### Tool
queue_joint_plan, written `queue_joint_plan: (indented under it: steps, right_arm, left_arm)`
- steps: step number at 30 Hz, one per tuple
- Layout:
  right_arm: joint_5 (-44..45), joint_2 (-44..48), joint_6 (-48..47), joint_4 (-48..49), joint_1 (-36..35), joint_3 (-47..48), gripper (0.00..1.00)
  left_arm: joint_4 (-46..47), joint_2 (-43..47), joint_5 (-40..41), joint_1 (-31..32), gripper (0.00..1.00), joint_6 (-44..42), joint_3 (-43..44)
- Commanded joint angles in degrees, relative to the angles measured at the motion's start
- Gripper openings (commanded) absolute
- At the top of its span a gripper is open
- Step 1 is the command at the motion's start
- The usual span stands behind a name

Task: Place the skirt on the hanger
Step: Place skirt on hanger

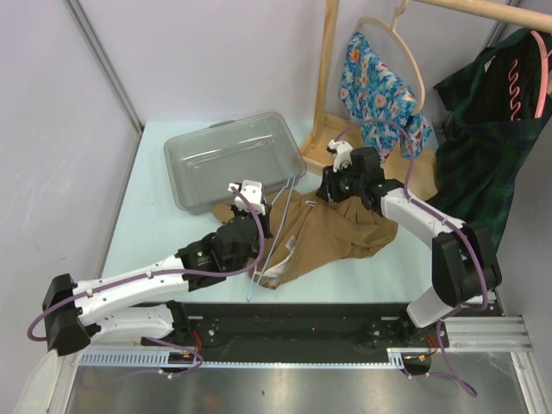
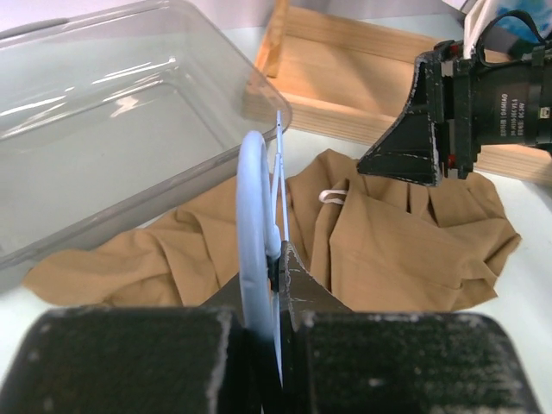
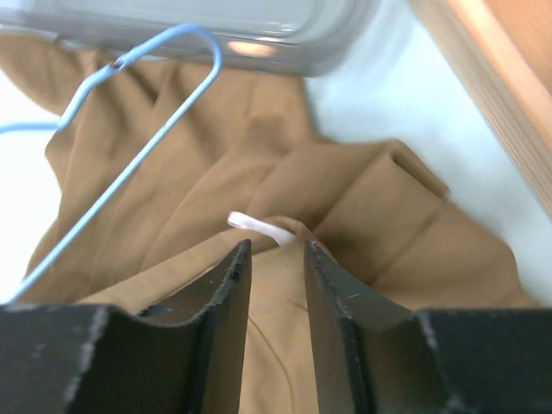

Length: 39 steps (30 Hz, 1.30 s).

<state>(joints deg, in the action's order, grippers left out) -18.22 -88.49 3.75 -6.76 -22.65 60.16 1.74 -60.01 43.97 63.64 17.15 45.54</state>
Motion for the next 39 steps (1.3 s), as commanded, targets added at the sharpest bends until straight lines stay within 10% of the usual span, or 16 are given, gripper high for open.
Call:
queue_joint_plan:
  steps: [1,14,39]
  right_arm:
    - [-10.4,-3.3,-10.6,1.6,1.1,5.3,0.34]
    - [-15.6,-7.9,-24.0,-15.0,-0.6,13.1,0.36]
    - [0.0,-11.1,-24.7,-10.8,-4.8,13.4,0.35]
  left_arm:
    - [-1.2,0.1,3.8,0.3,0.0,2.6,2.7]
    - [-1.3,-0.7,2.4,0.3,0.0,3.1,3.2]
    - [-0.6,-0.5,0.7,0.3,0.0,2.4,2.3]
